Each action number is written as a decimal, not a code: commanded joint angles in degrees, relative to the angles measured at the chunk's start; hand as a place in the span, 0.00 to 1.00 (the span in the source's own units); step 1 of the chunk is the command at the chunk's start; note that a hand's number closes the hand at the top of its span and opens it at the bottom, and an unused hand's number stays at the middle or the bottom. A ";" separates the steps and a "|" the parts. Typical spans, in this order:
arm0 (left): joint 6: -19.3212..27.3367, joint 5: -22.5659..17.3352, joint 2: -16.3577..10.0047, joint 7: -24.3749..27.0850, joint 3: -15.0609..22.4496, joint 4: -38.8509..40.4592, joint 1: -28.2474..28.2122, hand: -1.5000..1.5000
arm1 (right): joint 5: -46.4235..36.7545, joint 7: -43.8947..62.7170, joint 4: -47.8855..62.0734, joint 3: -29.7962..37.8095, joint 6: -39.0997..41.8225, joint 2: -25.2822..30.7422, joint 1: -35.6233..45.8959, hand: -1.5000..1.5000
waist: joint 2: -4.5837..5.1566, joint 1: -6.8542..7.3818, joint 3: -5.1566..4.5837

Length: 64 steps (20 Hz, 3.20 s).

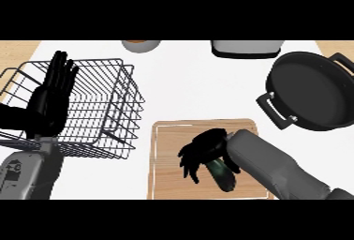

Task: Pick the eggplant from the cutting board and place it in the pot

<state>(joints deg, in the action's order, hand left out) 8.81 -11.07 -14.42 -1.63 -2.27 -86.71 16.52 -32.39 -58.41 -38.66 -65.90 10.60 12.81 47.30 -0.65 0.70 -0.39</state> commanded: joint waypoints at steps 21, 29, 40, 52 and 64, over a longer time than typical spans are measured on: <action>-0.02 0.58 -0.36 -0.69 -1.62 -0.83 -1.14 0.50 | 9.57 37.55 5.76 28.85 -13.46 3.93 2.07 1.00 | -0.38 -3.15 0.12; -0.45 0.79 -0.44 -0.95 -1.09 -0.44 -0.65 0.50 | 7.69 70.23 13.06 37.99 -34.86 4.34 13.87 1.00 | -0.86 -1.10 -0.25; -0.92 0.71 0.85 -0.24 -0.07 -0.11 -0.73 0.50 | -10.35 115.81 29.15 31.36 -57.47 2.93 30.36 1.00 | 0.03 0.25 -0.01; -2.85 -0.54 -1.13 0.77 -3.19 -0.59 -3.86 0.50 | -13.74 124.26 29.15 30.41 -51.08 6.92 26.90 1.00 | -0.33 -2.47 0.35; -1.32 1.25 1.39 1.09 -2.48 0.57 -1.19 0.50 | -10.68 113.43 14.42 37.24 -57.26 19.47 7.24 1.00 | 0.43 -1.50 0.37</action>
<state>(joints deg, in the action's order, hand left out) 7.48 -10.02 -13.76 -0.85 -4.67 -87.64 13.38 -43.21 55.04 -20.56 -30.66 -44.58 29.68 59.24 -0.61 -1.49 -0.04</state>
